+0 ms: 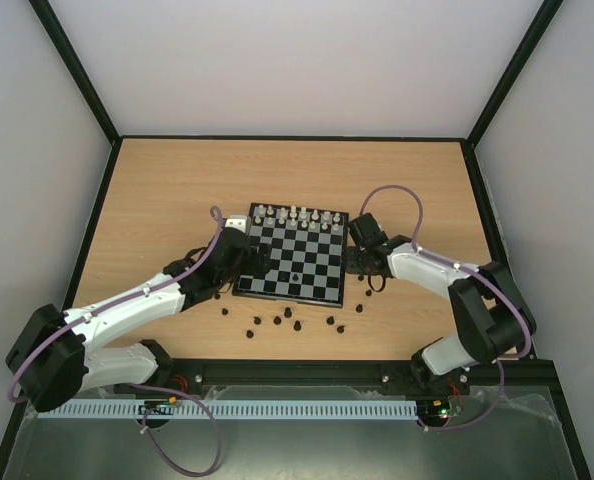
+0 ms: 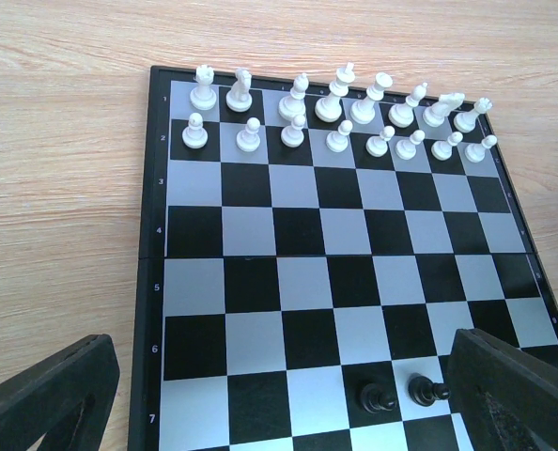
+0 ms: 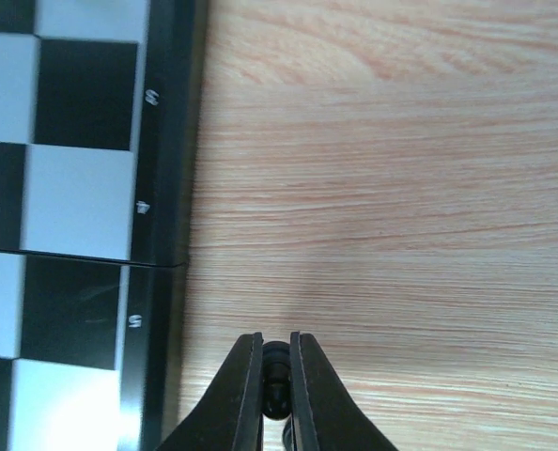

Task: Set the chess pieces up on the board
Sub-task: Pick up the chess piece at the center of the board, then place the chess piece on the chessboard.

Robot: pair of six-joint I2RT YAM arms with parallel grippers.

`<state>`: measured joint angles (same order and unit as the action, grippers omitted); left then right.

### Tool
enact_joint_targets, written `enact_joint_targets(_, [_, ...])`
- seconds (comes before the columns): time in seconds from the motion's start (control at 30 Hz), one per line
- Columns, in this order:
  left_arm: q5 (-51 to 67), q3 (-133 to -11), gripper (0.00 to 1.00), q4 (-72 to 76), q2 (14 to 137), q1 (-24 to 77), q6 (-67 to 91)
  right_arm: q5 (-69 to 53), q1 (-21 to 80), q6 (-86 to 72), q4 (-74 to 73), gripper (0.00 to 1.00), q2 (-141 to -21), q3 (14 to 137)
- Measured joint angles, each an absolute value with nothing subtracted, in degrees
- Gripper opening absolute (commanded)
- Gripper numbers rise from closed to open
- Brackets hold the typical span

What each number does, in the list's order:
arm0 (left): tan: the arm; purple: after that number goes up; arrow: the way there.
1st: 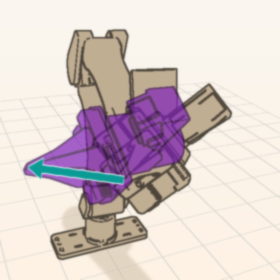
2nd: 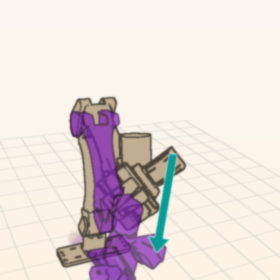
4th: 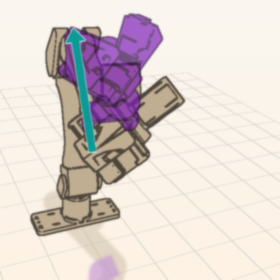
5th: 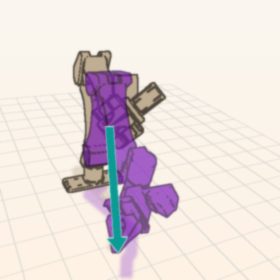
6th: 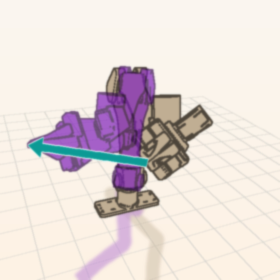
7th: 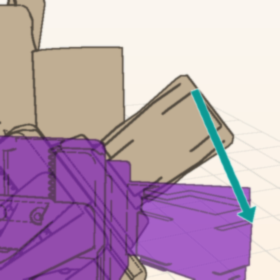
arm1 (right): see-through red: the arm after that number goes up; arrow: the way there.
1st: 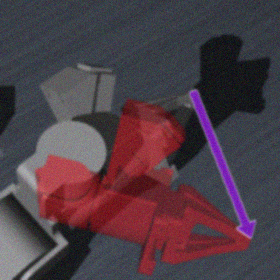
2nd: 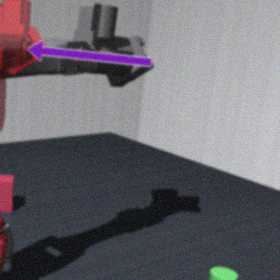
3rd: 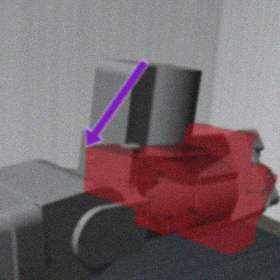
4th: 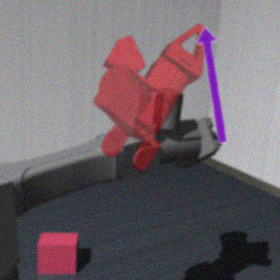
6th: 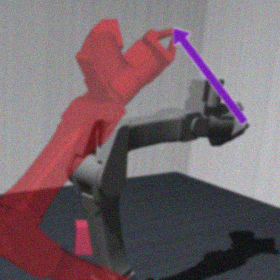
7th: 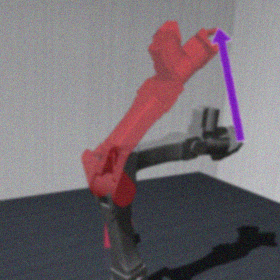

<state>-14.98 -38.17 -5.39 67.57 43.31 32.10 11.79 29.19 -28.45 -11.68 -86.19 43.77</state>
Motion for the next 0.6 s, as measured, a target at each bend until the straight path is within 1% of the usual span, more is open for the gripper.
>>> enact_joint_targets(0.17, [-15.03,-38.17,0.99,-5.39,67.57,43.31,32.1,10.7,29.63,-28.29,-12.03,0.02,-80.66,43.79])
enact_joint_targets(0.3, [-15.16,-38.17,0.99,-5.39,67.57,43.03,32.12,10.5,32.01,-28.29,-13.13,0.02,-77.01,44.18])
enact_joint_targets(0.5, [-15.73,-38.15,0.99,-5.45,67.57,41.52,32.53,9.78,39.64,-28.49,-15.33,0.02,-76.95,46.48])
enact_joint_targets(0.6, [-15.99,-37.78,0.99,-5.48,67.4,39.99,32.84,9.43,43.38,-28.49,-15.84,0.02,-78.98,48.73])
